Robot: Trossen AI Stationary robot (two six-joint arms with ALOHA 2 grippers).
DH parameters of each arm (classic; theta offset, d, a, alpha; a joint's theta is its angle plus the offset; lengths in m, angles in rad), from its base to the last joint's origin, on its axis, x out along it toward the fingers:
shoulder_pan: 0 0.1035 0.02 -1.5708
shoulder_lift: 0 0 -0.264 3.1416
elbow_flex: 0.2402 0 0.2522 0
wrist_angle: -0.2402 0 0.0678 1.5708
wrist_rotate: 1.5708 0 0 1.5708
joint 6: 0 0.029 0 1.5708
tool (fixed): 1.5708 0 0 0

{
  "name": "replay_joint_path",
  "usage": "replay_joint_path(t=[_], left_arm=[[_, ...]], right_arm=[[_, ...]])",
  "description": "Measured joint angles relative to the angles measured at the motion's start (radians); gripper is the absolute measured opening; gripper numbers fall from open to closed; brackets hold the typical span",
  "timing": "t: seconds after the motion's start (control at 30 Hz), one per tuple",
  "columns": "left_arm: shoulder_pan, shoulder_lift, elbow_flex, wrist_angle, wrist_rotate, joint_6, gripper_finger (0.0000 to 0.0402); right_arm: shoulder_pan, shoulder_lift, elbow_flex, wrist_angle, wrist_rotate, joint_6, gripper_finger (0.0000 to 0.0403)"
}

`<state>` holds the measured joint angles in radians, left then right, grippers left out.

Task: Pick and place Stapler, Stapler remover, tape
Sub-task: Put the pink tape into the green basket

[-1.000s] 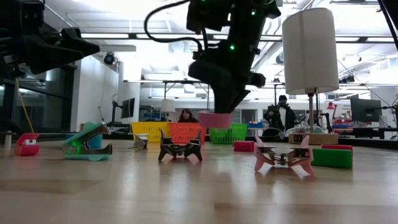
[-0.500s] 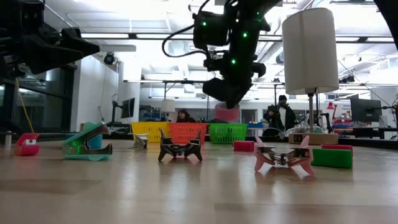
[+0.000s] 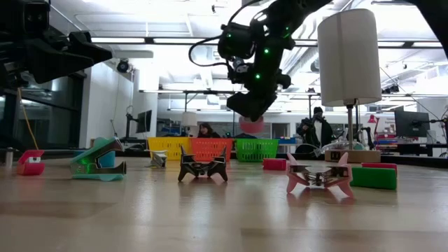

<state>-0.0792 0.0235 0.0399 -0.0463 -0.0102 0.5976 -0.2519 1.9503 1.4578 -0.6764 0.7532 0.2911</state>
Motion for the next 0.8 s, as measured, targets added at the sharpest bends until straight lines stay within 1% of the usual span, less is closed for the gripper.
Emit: replay_joint_path(t=[0.07, 0.23, 0.8], left_arm=[[0.000, 0.000, 0.000, 0.000, 0.000, 0.000, 0.0239], [0.000, 0.000, 0.000, 0.000, 0.000, 0.000, 0.0239], [0.000, 0.000, 0.000, 0.000, 0.000, 0.000, 0.0239]], right_arm=[[-0.013, 0.000, 0.000, 0.021, -0.003, -0.018, 0.0032], [-0.036, 0.000, 0.000, 0.052, -0.077, -0.031, 0.0032], [-0.078, 0.000, 0.000, 0.044, -0.075, -0.060, 0.0032]])
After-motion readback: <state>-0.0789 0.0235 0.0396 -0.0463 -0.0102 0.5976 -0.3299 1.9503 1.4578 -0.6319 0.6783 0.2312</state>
